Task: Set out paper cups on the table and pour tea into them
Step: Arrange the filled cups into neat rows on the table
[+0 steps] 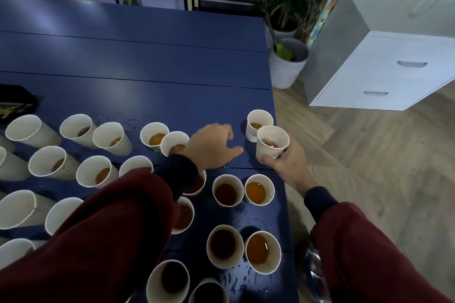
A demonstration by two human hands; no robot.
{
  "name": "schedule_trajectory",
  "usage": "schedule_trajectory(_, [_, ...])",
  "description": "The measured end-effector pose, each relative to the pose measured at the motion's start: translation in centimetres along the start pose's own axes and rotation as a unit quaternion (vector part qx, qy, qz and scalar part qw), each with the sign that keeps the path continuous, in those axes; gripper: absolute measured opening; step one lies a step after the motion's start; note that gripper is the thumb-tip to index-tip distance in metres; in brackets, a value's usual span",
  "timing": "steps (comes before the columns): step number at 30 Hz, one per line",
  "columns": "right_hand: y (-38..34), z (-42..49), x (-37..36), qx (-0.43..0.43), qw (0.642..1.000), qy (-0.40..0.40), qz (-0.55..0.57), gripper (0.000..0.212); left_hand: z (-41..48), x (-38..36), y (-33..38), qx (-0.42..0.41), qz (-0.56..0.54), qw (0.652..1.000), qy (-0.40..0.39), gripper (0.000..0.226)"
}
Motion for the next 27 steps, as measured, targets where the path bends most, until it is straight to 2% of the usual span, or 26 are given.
schedule_trajectory(3, [1.3, 0.1, -0.4, -0.017, 0.999, -0.029, -0.012, 0.064, -1.2, -1.5, -1.5, 0.002, 0.004, 1.0, 0.005, 0.037])
schedule_trajectory(9, [1.9, 0.3, -1.3, -0.023, 0.997, -0.068, -0.008, 0.054, -2.2, -2.3, -2.6, 0.005, -0.004, 1.0, 0.023, 0.035])
schedule_trajectory(13, [2.2, 0.5, -1.5, -0.033, 0.994, -0.102, -0.002, 0.068, -2.4, -2.2, -2.5, -0.001, 0.0, 0.999, 0.036, 0.033])
schedule_trajectory(16, [2.8, 0.2, -1.2, -0.051, 0.992, -0.117, -0.001, 0.08, -2.7, -2.4, -1.1, -0.036, -0.005, 0.998, 0.055, 0.036])
schedule_trajectory(20, [3.2, -0.9, -0.3, -0.079, 0.991, -0.1, 0.025, 0.074, -3.5, -3.6, 2.2, -0.131, 0.042, 0.988, 0.073, 0.052])
schedule_trajectory(23, [3.5, -2.2, 0.7, -0.108, 0.991, -0.061, 0.039, 0.069, -4.2, -5.1, 4.3, -0.185, 0.11, 0.975, 0.049, 0.062])
schedule_trajectory(27, [3.4, -4.0, 2.0, -0.104, 0.994, -0.023, 0.006, 0.06, -5.3, -7.5, 6.0, -0.21, 0.185, 0.96, 0.022, 0.064])
Point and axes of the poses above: each hand's wrist, its own z-axis towards the middle knuckle, its own x-axis out of the back of the hand, y = z × x, the point moved 1 cm from there along z, towards the middle knuckle, and after that the axes turned 5 degrees about z, right-handed, at the moved point
